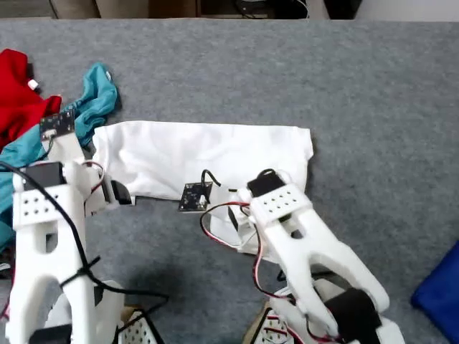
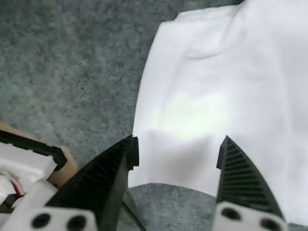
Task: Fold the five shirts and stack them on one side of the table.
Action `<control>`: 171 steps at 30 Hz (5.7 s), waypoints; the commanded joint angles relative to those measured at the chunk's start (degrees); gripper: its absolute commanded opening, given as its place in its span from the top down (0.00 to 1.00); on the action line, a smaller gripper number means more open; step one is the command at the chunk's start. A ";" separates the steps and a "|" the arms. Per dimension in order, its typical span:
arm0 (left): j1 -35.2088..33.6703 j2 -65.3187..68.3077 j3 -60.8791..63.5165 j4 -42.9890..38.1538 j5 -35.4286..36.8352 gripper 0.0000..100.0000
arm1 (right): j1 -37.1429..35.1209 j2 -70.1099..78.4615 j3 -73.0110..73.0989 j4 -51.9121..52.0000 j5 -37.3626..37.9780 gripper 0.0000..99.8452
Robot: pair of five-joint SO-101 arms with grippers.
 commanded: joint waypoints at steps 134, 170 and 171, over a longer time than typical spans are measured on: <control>-2.55 -2.24 4.92 -3.78 -6.68 0.72 | -4.97 8.92 -13.76 17.23 2.99 0.99; -2.55 -2.24 5.27 -3.96 -6.77 0.72 | -3.56 9.01 -14.90 4.48 3.08 0.87; -2.55 -2.24 5.27 -3.96 -6.77 0.72 | -3.65 9.10 -14.55 3.78 3.08 0.86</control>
